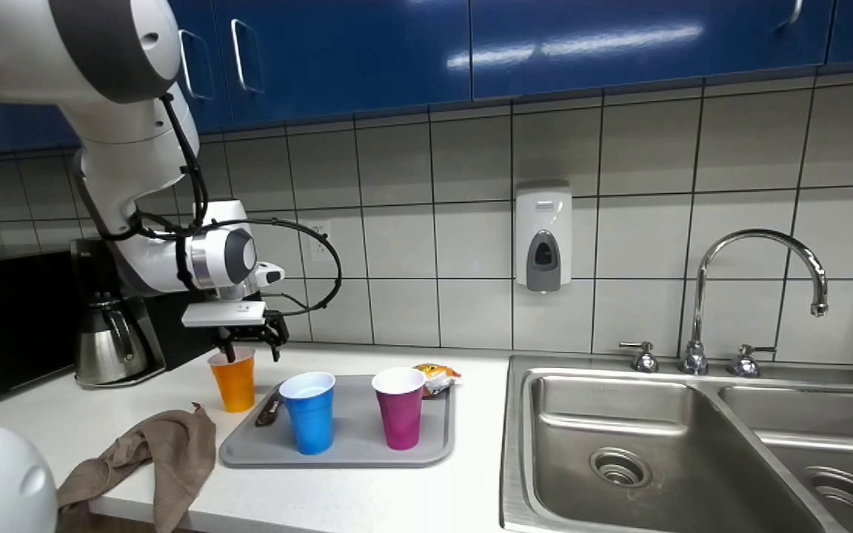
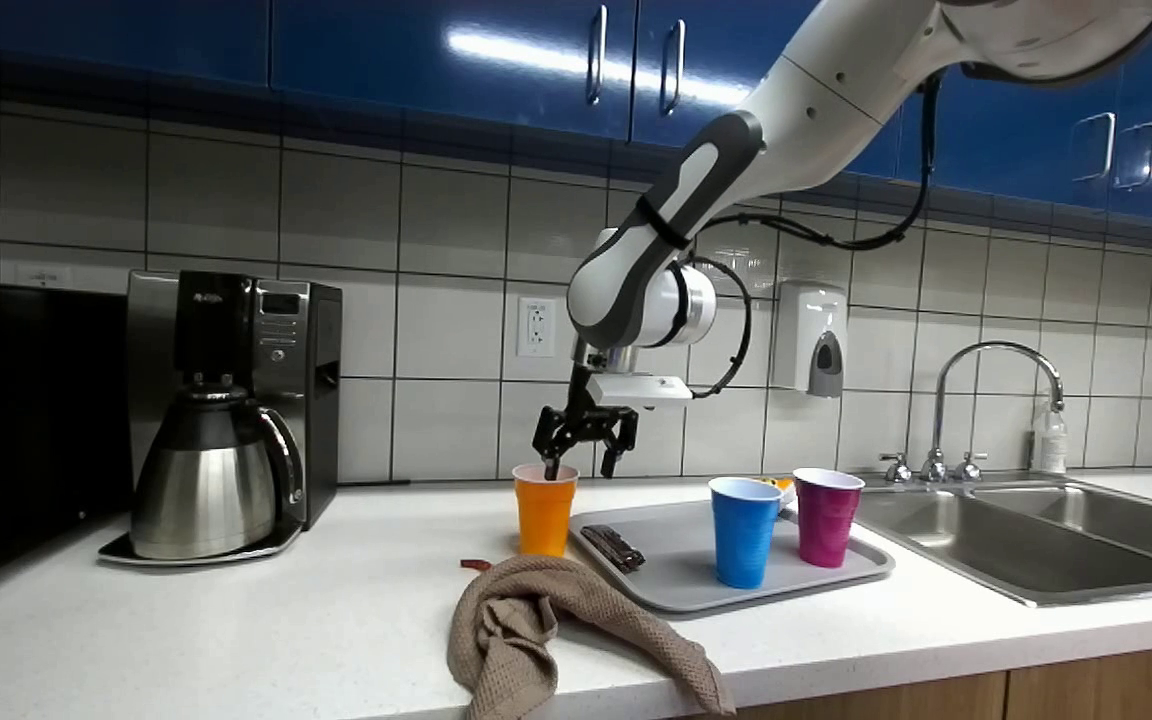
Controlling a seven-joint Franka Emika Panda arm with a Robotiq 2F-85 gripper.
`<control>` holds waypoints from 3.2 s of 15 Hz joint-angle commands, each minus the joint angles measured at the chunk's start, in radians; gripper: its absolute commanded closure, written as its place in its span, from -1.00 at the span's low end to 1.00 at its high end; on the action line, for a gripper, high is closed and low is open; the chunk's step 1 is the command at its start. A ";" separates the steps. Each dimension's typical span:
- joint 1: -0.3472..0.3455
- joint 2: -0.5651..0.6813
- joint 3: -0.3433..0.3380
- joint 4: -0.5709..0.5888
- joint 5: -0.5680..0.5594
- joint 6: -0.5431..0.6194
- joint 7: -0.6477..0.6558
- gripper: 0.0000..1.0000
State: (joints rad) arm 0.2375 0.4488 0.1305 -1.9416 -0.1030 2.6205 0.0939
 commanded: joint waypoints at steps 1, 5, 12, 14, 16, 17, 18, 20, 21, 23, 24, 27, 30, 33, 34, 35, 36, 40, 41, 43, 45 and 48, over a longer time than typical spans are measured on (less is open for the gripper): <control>0.022 0.033 -0.016 0.048 -0.030 -0.009 -0.003 -1.00; 0.024 0.041 -0.012 0.058 -0.028 -0.008 -0.009 -0.95; 0.022 0.034 -0.006 0.056 -0.018 -0.004 -0.014 0.28; 0.023 0.034 -0.007 0.053 -0.020 -0.004 -0.011 0.58; 0.023 0.033 -0.006 0.050 -0.019 -0.004 -0.012 0.88; 0.023 0.032 -0.005 0.049 -0.018 -0.004 -0.012 0.99; 0.021 0.031 0.001 0.050 -0.009 -0.010 -0.014 1.00; 0.021 0.019 0.011 0.044 0.000 -0.007 -0.016 1.00; 0.028 0.013 0.007 0.039 -0.006 -0.002 -0.007 0.98; 0.021 -0.002 0.021 0.026 0.012 -0.001 -0.020 0.98; 0.015 -0.009 0.031 0.022 0.024 0.001 -0.030 0.98; 0.005 -0.029 0.046 0.015 0.050 0.005 -0.040 0.98; 0.000 -0.063 0.045 0.003 0.065 0.013 -0.049 0.98; -0.004 -0.087 0.029 0.013 0.056 0.015 -0.039 0.98; -0.009 -0.094 0.023 0.014 0.055 0.015 -0.036 0.98; -0.016 -0.100 0.020 0.015 0.058 0.013 -0.034 0.98; -0.024 -0.106 0.015 0.011 0.058 0.016 -0.035 0.98; -0.054 -0.109 -0.012 0.013 0.052 0.014 -0.030 0.98; -0.061 -0.106 -0.020 0.014 0.050 0.015 -0.027 0.98; -0.072 -0.109 -0.037 0.012 0.046 0.012 -0.021 0.98; -0.082 -0.110 -0.054 0.008 0.041 0.012 -0.016 0.98; -0.097 -0.103 -0.075 0.008 0.045 0.004 -0.013 0.98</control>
State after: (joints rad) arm 0.1596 0.3664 0.0648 -1.9111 -0.0617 2.6276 0.0826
